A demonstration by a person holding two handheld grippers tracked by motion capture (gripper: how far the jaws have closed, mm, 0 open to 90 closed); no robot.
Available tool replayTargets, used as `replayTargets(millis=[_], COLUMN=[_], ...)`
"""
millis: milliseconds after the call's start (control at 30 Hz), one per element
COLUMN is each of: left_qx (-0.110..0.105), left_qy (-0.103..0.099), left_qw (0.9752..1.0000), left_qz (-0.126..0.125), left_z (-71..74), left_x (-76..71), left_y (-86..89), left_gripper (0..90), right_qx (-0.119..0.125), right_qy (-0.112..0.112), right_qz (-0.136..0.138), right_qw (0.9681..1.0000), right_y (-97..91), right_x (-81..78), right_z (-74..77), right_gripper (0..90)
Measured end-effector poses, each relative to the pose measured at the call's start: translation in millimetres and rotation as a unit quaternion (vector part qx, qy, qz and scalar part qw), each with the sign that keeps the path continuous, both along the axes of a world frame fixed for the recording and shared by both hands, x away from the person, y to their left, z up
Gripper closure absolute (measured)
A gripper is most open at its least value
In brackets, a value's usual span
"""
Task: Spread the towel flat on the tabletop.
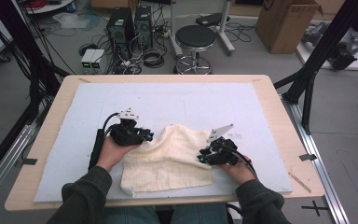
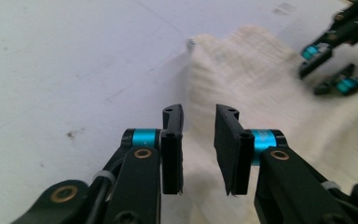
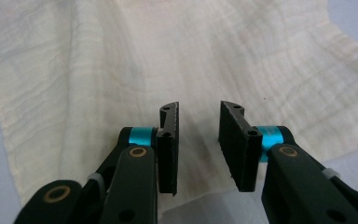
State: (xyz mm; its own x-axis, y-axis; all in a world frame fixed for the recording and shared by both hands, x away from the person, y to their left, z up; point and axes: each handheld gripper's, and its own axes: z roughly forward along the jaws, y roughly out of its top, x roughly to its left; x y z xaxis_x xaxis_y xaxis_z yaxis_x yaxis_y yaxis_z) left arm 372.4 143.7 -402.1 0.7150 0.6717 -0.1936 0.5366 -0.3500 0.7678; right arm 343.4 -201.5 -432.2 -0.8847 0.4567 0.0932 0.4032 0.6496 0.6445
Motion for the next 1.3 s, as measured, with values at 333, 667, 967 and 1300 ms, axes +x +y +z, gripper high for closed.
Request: replayTargets(millis=[333,667,967,1300], left_qx=[0.075,0.109,0.107,0.052], left_qy=[0.035,0.011,-0.002,-0.038], left_qw=[0.9961,0.9933,0.9940,0.9971], left_qz=[-0.028,-0.038,-0.023,0.040], left_z=[-23.6,-27.4,-21.1,-4.9], left_x=[7.7,4.9,4.1,9.0], left_y=[-17.9,-24.5,-15.7,14.0], left_gripper=[64.6,83.3,87.5,87.8], right_qx=[0.018,-0.026,-0.015,-0.013], right_qy=[-0.017,-0.056,-0.036,-0.051], right_qz=[-0.014,-0.115,-0.091,-0.077], right_qw=[0.9996,0.9914,0.9951,0.9956], right_y=[-6.0,-11.0,-9.0,-6.1], right_x=[6.3,49.1,55.2,58.1], right_z=[7.0,3.1,-0.6,21.4], right_gripper=[66.6,56.9,84.3,85.1])
